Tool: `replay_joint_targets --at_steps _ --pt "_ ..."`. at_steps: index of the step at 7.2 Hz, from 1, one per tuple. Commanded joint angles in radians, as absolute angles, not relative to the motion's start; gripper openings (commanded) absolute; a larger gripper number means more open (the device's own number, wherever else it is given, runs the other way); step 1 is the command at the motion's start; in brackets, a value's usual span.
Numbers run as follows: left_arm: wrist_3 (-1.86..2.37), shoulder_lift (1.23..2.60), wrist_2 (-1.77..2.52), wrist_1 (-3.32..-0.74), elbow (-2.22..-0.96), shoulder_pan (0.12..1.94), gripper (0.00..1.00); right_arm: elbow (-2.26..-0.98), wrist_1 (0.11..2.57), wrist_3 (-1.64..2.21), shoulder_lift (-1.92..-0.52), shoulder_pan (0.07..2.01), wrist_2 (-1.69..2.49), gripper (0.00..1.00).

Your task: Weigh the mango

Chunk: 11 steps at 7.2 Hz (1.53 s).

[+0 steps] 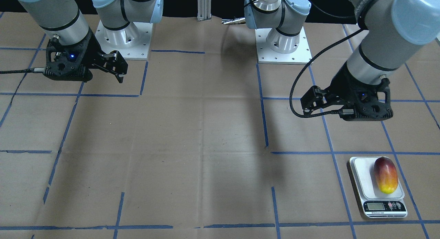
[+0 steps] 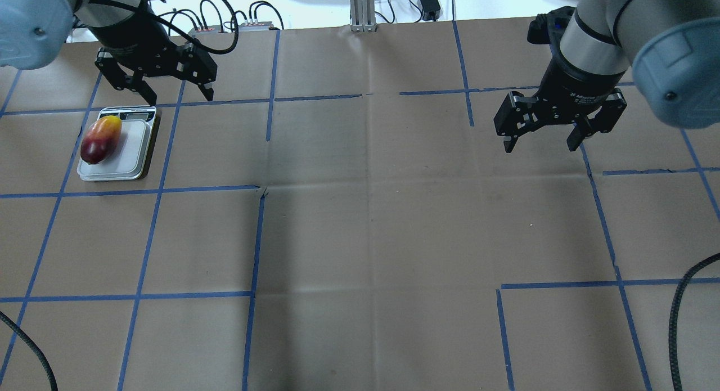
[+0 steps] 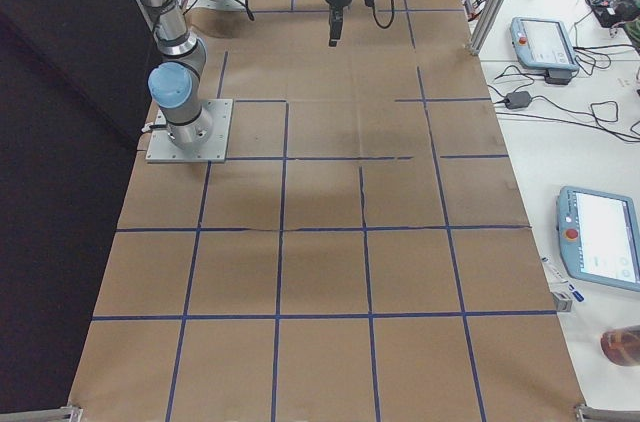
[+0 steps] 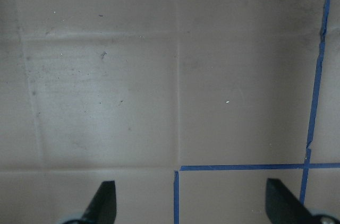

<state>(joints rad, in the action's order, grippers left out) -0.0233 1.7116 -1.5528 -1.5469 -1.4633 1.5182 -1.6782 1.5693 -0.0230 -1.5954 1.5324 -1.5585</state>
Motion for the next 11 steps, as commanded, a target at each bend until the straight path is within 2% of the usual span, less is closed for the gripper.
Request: replay_joint_targets --at_steps 1,11 --pt "0.011 1.709 -1.566 -1.531 -1.486 1.545 1.00 -1.678 1.569 -0.023 -1.595 1.532 -1.559 1.00" --pt "0.005 1.727 -1.634 -1.520 -1.485 1.543 1.00 -1.678 1.569 -0.023 -1.595 1.532 -1.559 1.00"
